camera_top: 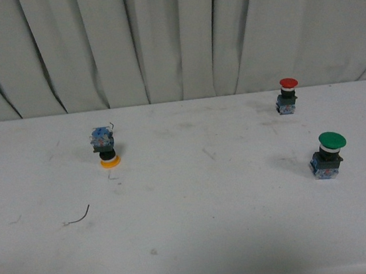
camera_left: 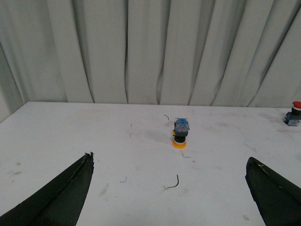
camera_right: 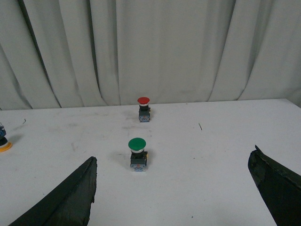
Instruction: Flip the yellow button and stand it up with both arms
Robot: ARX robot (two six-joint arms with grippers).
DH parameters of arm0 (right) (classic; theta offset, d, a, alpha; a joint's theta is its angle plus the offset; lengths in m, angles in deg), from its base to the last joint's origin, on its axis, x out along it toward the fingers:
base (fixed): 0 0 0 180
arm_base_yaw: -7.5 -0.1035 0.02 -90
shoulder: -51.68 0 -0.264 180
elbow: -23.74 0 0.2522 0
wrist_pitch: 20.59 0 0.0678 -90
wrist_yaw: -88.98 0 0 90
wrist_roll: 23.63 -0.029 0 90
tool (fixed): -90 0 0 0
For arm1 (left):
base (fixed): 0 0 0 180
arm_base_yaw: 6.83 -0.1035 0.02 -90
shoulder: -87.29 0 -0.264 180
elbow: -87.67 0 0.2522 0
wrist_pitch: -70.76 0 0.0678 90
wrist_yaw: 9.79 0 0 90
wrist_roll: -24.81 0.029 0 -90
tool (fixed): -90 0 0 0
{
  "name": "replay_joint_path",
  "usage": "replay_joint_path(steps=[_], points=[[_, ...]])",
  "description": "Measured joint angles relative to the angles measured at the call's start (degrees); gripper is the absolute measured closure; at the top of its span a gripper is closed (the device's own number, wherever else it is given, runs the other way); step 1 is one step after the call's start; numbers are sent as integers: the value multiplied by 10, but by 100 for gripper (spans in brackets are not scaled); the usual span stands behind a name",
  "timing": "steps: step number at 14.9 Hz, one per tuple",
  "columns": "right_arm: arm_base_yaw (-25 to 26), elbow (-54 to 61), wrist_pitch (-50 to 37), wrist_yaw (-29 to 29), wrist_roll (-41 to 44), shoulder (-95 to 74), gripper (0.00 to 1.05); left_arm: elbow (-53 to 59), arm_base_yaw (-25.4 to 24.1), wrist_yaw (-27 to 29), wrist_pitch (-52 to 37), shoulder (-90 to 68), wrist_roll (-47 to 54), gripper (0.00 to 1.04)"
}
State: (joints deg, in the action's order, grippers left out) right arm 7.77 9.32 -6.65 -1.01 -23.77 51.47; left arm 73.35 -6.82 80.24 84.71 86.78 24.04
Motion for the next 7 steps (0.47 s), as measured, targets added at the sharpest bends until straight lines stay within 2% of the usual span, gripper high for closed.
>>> replay_joint_path(steps=[7], points=[[0,0,0,0,0,0,6,0,0,0,0,0,0,7]])
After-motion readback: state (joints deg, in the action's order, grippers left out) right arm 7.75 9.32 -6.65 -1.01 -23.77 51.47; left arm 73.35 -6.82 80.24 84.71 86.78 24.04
